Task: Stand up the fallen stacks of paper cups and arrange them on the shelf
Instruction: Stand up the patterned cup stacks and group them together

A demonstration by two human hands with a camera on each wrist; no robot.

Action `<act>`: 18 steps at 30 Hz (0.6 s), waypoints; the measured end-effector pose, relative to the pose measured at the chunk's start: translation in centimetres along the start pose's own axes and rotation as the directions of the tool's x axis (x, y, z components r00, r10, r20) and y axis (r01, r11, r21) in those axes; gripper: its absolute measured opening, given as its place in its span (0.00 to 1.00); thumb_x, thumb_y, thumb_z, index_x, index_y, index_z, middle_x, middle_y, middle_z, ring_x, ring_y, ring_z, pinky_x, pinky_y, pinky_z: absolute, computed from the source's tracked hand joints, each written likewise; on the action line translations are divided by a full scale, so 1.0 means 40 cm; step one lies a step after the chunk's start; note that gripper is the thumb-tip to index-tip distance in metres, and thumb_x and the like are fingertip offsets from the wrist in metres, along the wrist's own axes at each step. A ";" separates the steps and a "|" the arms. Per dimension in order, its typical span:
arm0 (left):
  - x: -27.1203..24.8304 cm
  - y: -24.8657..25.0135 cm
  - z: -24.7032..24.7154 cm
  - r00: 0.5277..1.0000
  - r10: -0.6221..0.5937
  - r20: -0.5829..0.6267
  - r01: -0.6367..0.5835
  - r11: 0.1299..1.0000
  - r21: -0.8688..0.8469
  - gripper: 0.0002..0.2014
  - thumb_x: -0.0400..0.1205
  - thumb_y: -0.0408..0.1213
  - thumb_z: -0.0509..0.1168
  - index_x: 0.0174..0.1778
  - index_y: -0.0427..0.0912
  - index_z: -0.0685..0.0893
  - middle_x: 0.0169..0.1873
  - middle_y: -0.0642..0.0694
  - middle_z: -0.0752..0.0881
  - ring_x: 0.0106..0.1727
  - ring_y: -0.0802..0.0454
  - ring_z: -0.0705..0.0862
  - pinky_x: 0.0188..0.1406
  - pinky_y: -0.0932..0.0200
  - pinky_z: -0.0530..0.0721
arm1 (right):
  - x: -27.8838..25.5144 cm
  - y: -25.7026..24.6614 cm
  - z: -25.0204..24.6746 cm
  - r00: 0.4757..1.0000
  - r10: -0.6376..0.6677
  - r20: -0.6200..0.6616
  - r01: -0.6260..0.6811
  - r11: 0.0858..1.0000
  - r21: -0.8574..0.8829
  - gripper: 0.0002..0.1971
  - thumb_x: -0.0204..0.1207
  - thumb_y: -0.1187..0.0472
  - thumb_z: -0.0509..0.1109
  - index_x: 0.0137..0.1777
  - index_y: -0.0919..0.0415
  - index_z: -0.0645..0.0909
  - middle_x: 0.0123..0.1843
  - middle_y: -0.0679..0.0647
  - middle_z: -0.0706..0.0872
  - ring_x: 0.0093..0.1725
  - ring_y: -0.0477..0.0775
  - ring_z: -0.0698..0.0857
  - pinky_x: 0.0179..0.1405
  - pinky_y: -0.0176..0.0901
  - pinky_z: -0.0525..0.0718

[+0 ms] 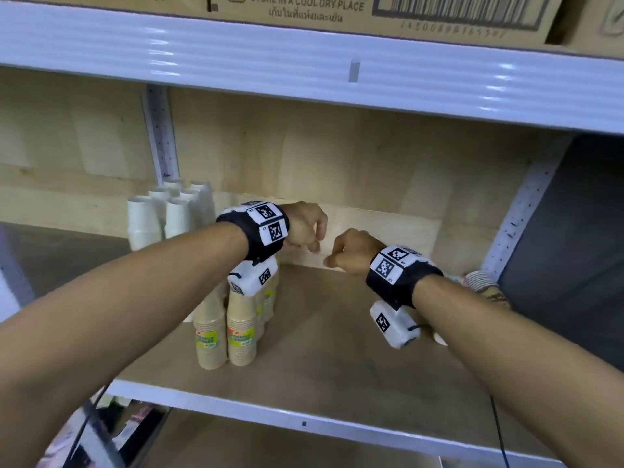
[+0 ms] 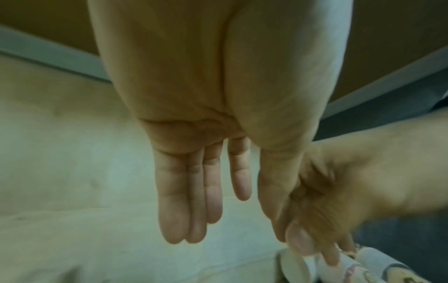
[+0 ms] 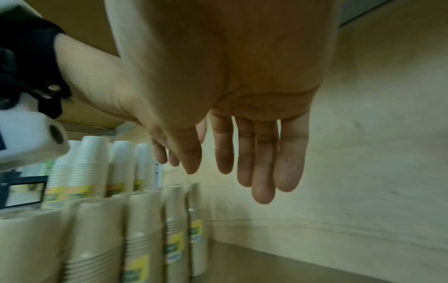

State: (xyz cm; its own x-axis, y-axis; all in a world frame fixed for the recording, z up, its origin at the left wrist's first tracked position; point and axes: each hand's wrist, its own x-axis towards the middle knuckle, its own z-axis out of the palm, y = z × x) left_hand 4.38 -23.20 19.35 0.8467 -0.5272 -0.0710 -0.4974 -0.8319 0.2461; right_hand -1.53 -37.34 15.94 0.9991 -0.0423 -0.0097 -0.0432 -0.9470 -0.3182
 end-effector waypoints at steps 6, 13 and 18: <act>0.129 0.129 0.114 0.988 0.154 0.030 -0.154 0.988 -0.017 0.16 0.79 0.48 0.72 0.61 0.50 0.81 0.54 0.54 0.76 0.52 0.52 0.77 0.48 0.58 0.75 | -0.009 0.211 -0.028 0.978 0.208 -0.021 -0.209 0.978 -0.019 0.17 0.75 0.51 0.72 0.54 0.65 0.86 0.53 0.59 0.89 0.51 0.59 0.88 0.51 0.49 0.86; 0.236 0.283 0.246 0.967 0.246 0.070 -0.239 0.967 -0.092 0.29 0.82 0.52 0.67 0.77 0.44 0.73 0.71 0.45 0.77 0.68 0.45 0.78 0.59 0.56 0.77 | -0.097 0.456 -0.034 0.889 0.445 -0.107 -0.446 0.895 0.024 0.20 0.75 0.51 0.70 0.64 0.61 0.78 0.65 0.58 0.81 0.63 0.61 0.81 0.58 0.47 0.79; 0.290 0.365 0.356 0.958 0.273 0.092 -0.254 0.951 -0.176 0.33 0.78 0.57 0.68 0.75 0.43 0.74 0.69 0.43 0.80 0.63 0.45 0.81 0.62 0.51 0.81 | -0.138 0.621 0.029 0.782 0.604 -0.153 -0.560 0.789 0.253 0.33 0.61 0.42 0.68 0.70 0.37 0.70 0.70 0.53 0.79 0.65 0.63 0.82 0.65 0.56 0.81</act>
State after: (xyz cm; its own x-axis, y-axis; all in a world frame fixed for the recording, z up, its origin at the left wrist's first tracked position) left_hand 4.27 -43.92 8.36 0.6578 -0.7478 -0.0897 -0.6549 -0.6268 0.4222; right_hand -8.11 -60.27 6.99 0.7543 -0.6543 -0.0547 -0.5927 -0.6427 -0.4855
